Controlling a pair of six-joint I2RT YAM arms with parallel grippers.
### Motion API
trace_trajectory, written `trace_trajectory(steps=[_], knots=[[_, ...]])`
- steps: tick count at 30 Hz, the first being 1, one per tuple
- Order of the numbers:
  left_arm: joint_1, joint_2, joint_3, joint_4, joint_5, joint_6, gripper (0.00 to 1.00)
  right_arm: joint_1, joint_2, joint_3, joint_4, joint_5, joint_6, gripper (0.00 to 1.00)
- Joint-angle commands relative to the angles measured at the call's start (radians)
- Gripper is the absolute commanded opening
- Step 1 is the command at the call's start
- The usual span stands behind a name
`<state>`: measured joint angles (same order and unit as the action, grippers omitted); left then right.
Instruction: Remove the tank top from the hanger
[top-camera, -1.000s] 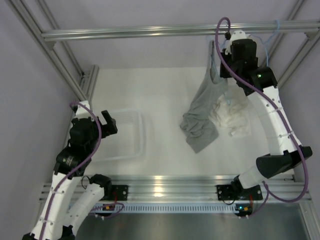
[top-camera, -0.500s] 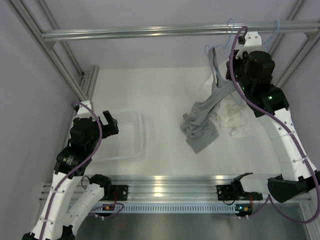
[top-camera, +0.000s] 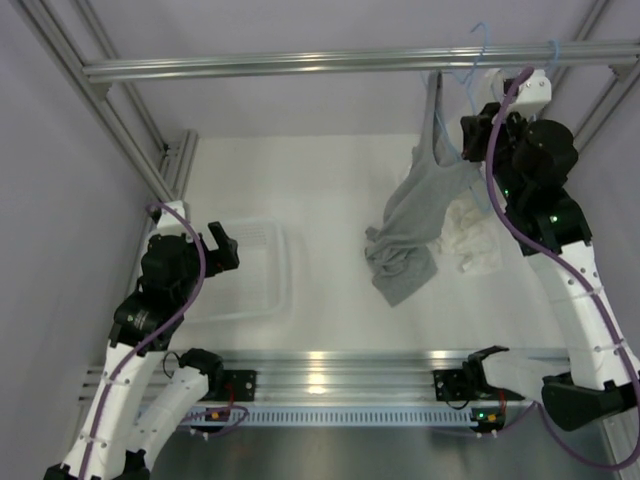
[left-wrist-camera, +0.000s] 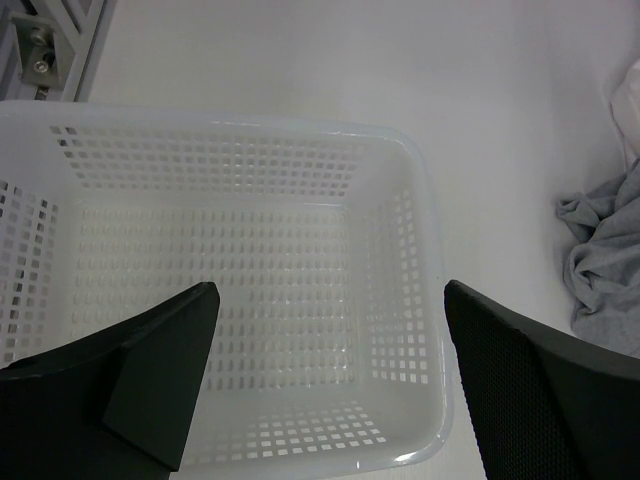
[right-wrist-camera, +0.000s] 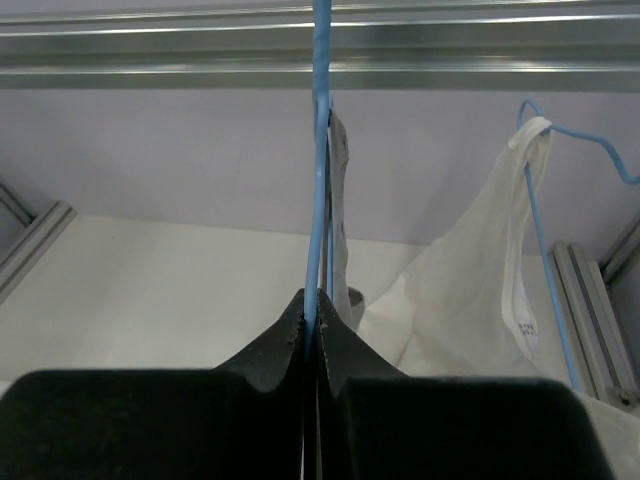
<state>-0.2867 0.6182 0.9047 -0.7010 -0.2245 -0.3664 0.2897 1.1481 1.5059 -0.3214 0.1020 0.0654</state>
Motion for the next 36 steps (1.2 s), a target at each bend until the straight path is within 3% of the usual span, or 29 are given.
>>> trace_trajectory(steps=[1,8,11,13,16,18,19,23,24,28,36], knots=[[0.004,0.005,-0.009,0.058,0.005,0.007,0.99,-0.014,-0.118,-0.054,0.128,-0.048,0.030,0.00],[0.004,0.020,0.005,0.066,0.074,0.015,0.99,-0.012,-0.298,-0.222,0.096,-0.097,0.051,0.00],[0.004,0.054,0.028,0.093,0.207,0.004,0.99,-0.012,-0.349,-0.245,0.029,-0.191,0.054,0.00],[0.004,0.107,0.074,0.116,0.371,-0.051,0.99,-0.012,-0.387,-0.265,-0.030,-0.267,0.068,0.00],[-0.002,0.202,0.115,0.262,0.642,-0.184,0.99,-0.012,-0.459,-0.302,-0.062,-0.335,0.100,0.00],[-0.064,0.268,0.134,0.415,0.691,-0.278,0.99,-0.011,-0.500,-0.311,-0.073,-0.392,0.114,0.00],[-0.112,0.296,0.182,0.441,0.650,-0.285,0.99,-0.012,-0.511,-0.309,-0.093,-0.425,0.125,0.00],[-0.476,0.524,0.368,0.514,0.446,-0.202,0.99,-0.012,-0.544,-0.288,-0.152,-0.524,0.126,0.00],[-0.512,0.560,0.411,0.517,0.403,-0.175,0.99,-0.012,-0.548,-0.276,-0.166,-0.539,0.123,0.00],[-0.574,0.652,0.522,0.561,0.252,-0.128,0.99,-0.012,-0.576,-0.254,-0.196,-0.562,0.146,0.00],[-0.598,0.758,0.606,0.641,0.272,0.078,0.89,-0.012,-0.591,-0.247,-0.193,-0.630,0.185,0.00]])
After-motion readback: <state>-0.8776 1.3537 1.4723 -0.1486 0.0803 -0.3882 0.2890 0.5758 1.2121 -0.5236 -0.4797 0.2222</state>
